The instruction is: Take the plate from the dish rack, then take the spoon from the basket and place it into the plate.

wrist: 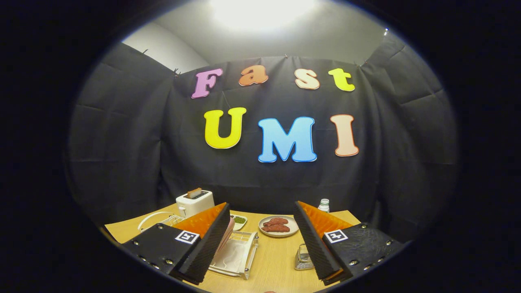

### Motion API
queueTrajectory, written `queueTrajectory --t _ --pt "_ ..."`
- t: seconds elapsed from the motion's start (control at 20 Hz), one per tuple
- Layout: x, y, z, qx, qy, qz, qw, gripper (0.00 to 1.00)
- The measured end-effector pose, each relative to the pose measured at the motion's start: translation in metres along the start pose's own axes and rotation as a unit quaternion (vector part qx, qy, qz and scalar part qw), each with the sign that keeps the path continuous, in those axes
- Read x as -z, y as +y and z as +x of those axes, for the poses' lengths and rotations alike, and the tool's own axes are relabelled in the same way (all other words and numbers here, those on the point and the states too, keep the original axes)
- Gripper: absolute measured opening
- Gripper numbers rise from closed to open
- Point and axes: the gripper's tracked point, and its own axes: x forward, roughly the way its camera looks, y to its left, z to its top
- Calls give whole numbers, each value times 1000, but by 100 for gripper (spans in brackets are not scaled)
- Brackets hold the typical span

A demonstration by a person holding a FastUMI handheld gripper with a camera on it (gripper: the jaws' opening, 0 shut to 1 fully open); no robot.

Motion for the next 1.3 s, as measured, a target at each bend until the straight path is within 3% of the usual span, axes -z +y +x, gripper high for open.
queueTrajectory --t 0.3,0.65,0.9,1.3 --pt "12 25 36 -26 36 3 999 96" --pt "62 57 86 -66 155 33 985 96" --pt "112 73 114 -74 274 68 956 96" --pt "176 96 136 -79 428 106 894 97"
